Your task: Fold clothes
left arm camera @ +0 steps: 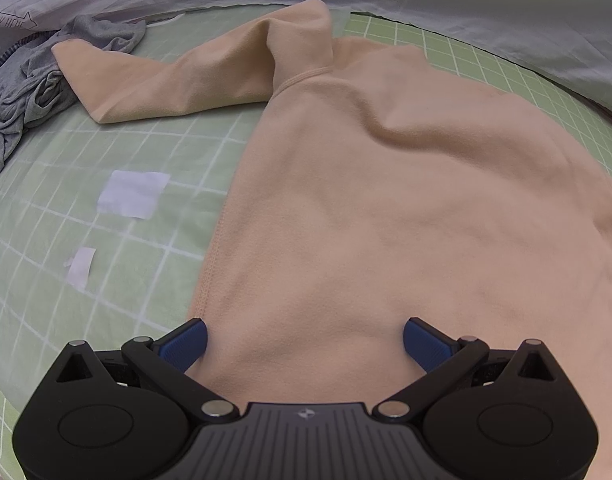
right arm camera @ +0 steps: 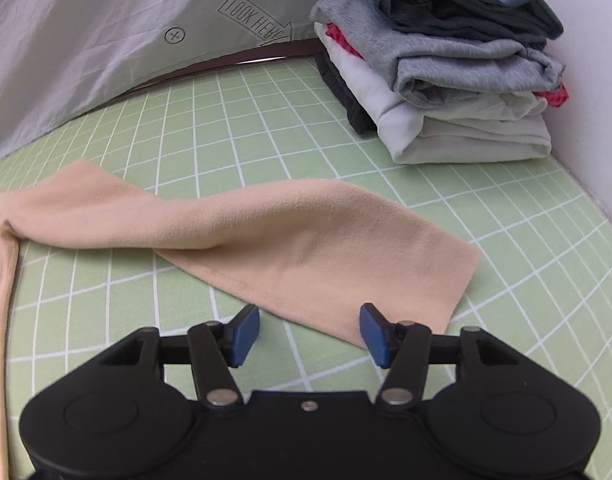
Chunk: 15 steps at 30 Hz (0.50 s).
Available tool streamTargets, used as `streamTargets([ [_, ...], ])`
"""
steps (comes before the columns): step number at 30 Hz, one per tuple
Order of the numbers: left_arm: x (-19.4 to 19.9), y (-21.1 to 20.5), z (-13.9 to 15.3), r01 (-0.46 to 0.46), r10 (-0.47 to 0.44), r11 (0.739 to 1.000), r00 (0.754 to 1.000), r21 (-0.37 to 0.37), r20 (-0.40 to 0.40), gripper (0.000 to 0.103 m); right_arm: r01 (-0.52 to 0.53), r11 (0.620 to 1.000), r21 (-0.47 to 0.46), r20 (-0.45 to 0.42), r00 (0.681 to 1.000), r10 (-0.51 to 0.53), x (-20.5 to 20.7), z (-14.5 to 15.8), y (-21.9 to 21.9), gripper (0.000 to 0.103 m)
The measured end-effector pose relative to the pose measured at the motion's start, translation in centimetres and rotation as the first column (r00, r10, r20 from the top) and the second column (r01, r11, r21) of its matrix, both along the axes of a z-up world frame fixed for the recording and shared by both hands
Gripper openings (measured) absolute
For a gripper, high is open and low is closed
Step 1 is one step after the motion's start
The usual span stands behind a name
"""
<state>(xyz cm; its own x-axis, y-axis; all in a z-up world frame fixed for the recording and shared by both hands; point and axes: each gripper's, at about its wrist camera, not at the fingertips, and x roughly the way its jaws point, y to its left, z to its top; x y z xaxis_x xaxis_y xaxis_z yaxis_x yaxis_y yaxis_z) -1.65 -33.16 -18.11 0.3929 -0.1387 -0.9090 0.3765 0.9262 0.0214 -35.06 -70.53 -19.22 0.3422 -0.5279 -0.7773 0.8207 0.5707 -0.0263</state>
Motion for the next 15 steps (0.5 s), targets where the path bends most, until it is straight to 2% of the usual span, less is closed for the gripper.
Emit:
streamTargets([
  [1, -0.1, 0.0, 0.0, 0.000, 0.000, 1.000, 1.000, -0.001, 0.003, 0.103, -0.002, 1.000, 0.001, 0.011, 1.000, 0.002, 0.1, -0.1, -0.1, 0.064],
  [3, -0.2, 0.0, 0.0, -0.002, 0.002, 1.000, 1.000, -0.004, 0.008, 0.103, -0.007, 1.000, 0.002, 0.033, 0.999, 0.007, 0.2, -0.2, -0.2, 0.054],
  [5, -0.3, 0.0, 0.0, -0.003, 0.003, 1.000, 1.000, -0.005, 0.013, 0.103, -0.022, 1.000, -0.007, 0.024, 0.999, 0.022, 0.4, 0.0, -0.1, 0.023],
  [7, -0.3, 0.0, 0.0, -0.003, 0.003, 1.000, 1.000, -0.006, 0.015, 0.103, -0.040, 0.999, -0.001, 0.015, 0.999, 0.040, 0.3, 0.1, -0.1, 0.008],
  [11, -0.4, 0.0, -0.1, -0.002, 0.002, 1.000, 1.000, -0.006, 0.015, 0.103, -0.041, 0.999, 0.032, 0.034, 0.999, 0.040, -0.8, 1.1, 1.2, 0.006],
  [15, -0.3, 0.1, -0.1, -0.001, 0.001, 1.000, 1.000, -0.007, 0.017, 0.103, -0.004, 0.996, 0.092, 0.129, 0.992, -0.008, -3.3, 3.3, 4.0, 0.006],
])
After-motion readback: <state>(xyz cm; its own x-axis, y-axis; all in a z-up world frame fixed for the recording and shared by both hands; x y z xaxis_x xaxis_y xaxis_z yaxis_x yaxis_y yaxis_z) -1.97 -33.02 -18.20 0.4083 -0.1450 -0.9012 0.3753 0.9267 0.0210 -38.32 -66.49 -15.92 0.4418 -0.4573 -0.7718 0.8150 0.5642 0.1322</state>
